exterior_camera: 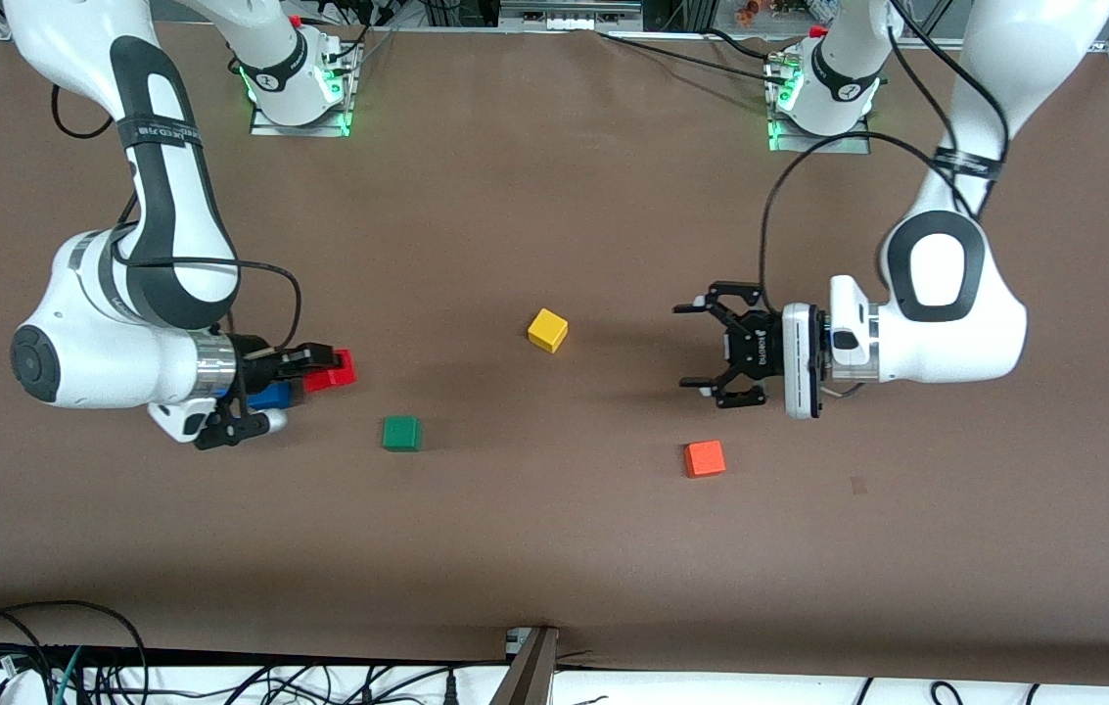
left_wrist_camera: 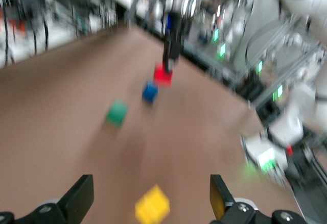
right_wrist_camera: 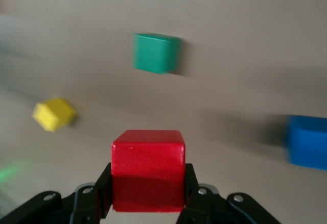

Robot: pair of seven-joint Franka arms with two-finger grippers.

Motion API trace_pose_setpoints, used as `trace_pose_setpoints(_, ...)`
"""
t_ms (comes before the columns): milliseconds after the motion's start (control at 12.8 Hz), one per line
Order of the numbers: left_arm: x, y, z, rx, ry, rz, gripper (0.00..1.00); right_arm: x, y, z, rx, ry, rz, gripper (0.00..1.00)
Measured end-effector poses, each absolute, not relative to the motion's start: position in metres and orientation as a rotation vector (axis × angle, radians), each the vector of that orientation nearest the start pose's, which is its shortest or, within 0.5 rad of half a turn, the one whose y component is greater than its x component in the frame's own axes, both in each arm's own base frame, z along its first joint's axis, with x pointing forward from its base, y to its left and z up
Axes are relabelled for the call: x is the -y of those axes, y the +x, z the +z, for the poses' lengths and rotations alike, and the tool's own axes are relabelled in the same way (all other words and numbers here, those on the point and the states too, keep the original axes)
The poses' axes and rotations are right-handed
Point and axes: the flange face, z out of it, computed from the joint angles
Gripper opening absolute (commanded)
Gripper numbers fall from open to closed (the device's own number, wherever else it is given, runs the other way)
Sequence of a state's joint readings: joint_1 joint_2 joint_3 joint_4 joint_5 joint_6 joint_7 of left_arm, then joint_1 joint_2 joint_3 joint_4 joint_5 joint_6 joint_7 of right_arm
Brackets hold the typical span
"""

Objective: Pass red block to right arm, stack on blue
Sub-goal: 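Lower the red cube onto the blue cube with the right gripper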

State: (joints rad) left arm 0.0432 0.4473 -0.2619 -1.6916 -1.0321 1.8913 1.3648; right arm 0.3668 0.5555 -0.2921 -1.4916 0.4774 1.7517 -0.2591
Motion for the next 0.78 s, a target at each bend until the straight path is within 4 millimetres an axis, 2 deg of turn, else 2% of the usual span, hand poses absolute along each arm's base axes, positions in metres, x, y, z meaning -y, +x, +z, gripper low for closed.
trace_pose_setpoints(156, 0.154, 0.627, 0.37, 1.163, 1.947, 0.225, 1.0, -0.1, 0.663, 0.339, 0.347, -2.913, 0.372, 0.34)
trace_pose_setpoints(234, 0.145, 0.624, 0.374, 1.203, 2.027, 0.136, 1.0, -0.09, 0.663, 0.336, 0.36, -2.957, 0.391, 0.34)
trace_pose_setpoints(545, 0.14, 0.614, 0.392, 1.197, 2.327, -0.103, 1.0, -0.048, 0.661, 0.315, 0.369, -3.069, 0.343, 0.34)
trace_pose_setpoints(701, 0.141, 0.61, 0.408, 1.145, 2.448, -0.214, 1.0, -0.041, 0.655, 0.3, 0.382, -3.107, 0.277, 0.34)
trace_pose_setpoints(779, 0.14, 0.609, 0.422, 1.124, 2.518, -0.273, 1.0, -0.041, 0.651, 0.294, 0.386, -3.115, 0.251, 0.34)
